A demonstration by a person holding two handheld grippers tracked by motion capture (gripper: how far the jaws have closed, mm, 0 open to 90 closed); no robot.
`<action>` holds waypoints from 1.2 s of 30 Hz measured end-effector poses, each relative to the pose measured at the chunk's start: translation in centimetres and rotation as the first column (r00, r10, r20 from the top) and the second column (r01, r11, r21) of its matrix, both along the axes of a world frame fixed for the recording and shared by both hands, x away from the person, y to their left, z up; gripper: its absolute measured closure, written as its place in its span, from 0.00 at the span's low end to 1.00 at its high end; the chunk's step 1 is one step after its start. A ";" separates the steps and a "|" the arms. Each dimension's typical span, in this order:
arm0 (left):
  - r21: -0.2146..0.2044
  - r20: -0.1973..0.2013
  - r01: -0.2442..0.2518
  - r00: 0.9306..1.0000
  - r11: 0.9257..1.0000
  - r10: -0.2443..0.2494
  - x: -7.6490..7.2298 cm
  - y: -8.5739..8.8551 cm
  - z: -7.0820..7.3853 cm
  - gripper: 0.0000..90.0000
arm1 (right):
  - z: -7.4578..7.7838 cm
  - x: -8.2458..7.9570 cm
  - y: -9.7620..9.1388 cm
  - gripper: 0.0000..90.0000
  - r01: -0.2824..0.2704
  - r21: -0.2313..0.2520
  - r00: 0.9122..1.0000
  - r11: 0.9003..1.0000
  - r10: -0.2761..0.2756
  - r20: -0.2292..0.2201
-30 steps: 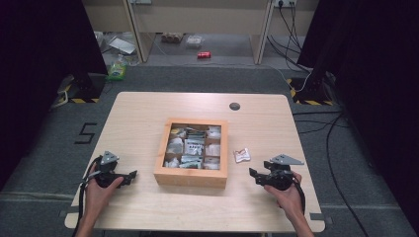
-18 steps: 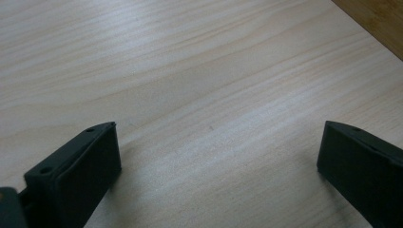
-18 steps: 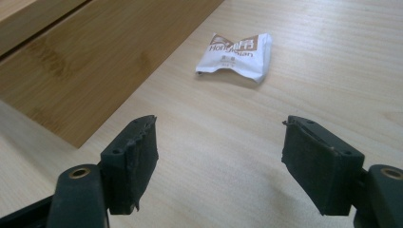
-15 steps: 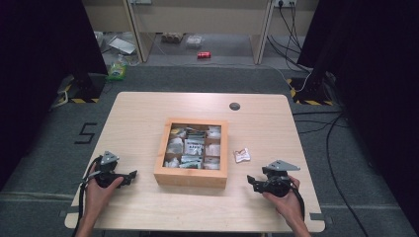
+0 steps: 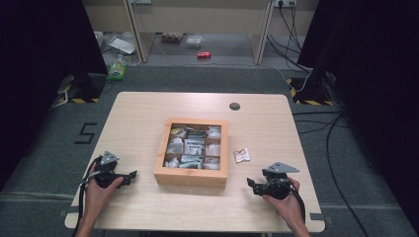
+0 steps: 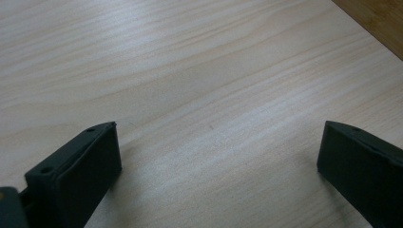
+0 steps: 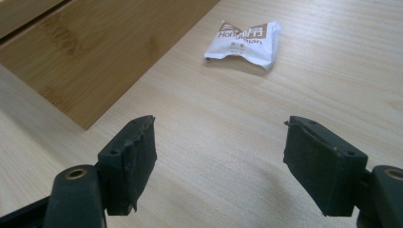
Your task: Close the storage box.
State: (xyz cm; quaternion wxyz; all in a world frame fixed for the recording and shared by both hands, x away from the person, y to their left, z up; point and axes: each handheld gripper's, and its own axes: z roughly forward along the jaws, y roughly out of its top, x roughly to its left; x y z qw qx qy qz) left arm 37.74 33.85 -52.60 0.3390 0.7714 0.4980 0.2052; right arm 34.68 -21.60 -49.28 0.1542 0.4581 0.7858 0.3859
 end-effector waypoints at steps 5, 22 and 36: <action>0.000 0.000 0.000 1.000 1.000 0.000 0.0 0.0 0.0 0.00 | -0.1 0.0 0.1 0.29 0.004 -0.014 1.000 1.000 -0.004 -0.009; 0.002 0.000 0.001 1.000 1.000 -0.001 -0.1 0.0 0.0 0.00 | -1.0 -1.6 0.5 0.28 -0.030 -0.086 0.999 0.996 0.028 -0.027; 0.002 -0.001 0.001 1.000 1.000 -0.001 -0.1 0.0 0.0 0.00 | -2.2 -3.3 0.5 0.06 -0.078 -0.146 0.997 0.986 0.076 -0.014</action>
